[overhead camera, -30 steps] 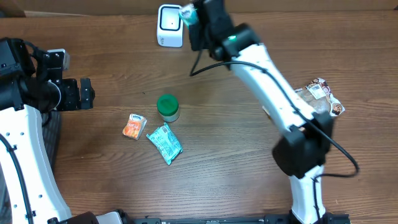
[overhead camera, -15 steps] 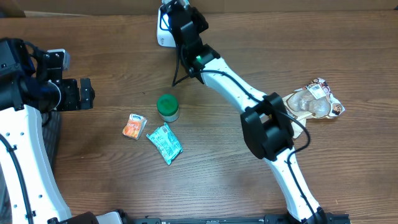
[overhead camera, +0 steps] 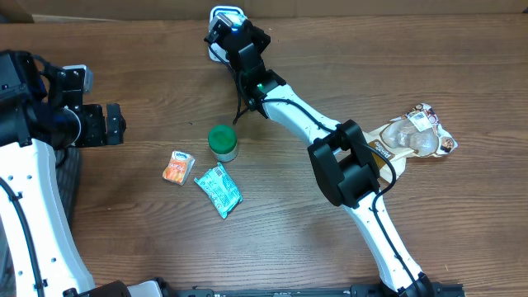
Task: Scan the item barcode
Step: 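Hold the wipes pack in front of the scanner with the right gripper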
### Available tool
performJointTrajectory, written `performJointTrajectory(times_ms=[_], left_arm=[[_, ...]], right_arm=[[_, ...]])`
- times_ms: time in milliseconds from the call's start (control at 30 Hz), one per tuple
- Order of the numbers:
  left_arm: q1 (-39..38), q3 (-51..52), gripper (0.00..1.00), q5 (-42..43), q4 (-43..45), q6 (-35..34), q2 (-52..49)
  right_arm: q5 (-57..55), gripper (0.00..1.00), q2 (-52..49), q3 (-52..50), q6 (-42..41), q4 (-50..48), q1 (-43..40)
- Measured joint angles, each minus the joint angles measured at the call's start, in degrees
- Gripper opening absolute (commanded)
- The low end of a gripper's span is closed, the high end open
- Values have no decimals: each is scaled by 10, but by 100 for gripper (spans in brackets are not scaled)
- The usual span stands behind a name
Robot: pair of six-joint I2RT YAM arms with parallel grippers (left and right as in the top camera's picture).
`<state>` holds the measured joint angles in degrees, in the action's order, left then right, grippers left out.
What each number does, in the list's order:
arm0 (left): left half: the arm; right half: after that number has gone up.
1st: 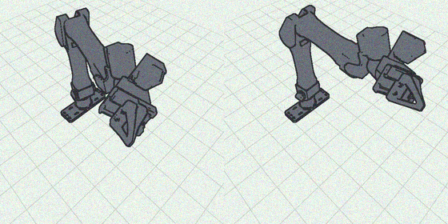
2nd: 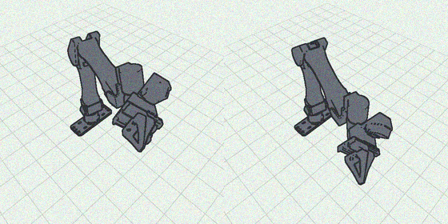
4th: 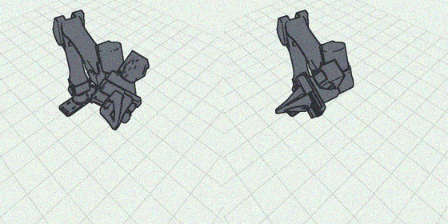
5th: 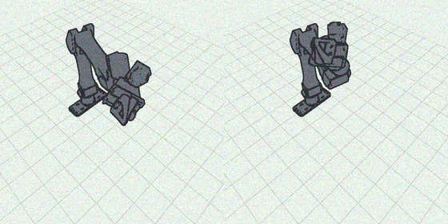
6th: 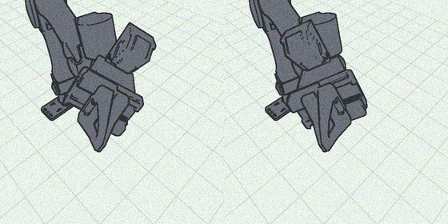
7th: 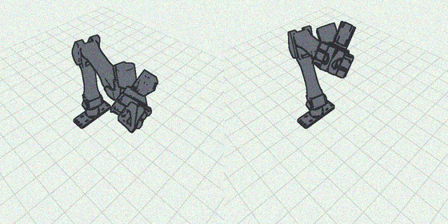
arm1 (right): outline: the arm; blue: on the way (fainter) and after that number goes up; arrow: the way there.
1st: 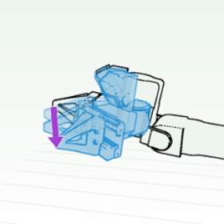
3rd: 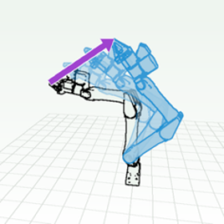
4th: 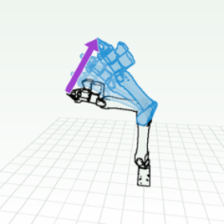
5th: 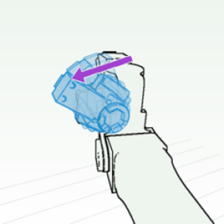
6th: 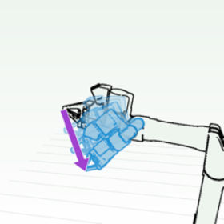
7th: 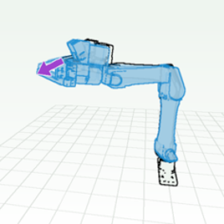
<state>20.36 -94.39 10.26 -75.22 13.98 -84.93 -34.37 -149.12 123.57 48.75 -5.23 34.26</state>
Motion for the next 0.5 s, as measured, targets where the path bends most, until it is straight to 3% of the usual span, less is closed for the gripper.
performJointTrajectory(times_ms=[300, 500], left_arm=[[0, 0, 100, 0, 0, 0, 0], [0, 0, 100, 0, 0, 0, 0]], right_arm=[[-3, 4, 10, 0, -64, 75, 3], [19, 4, 89, 0, -205, 224, 3]])
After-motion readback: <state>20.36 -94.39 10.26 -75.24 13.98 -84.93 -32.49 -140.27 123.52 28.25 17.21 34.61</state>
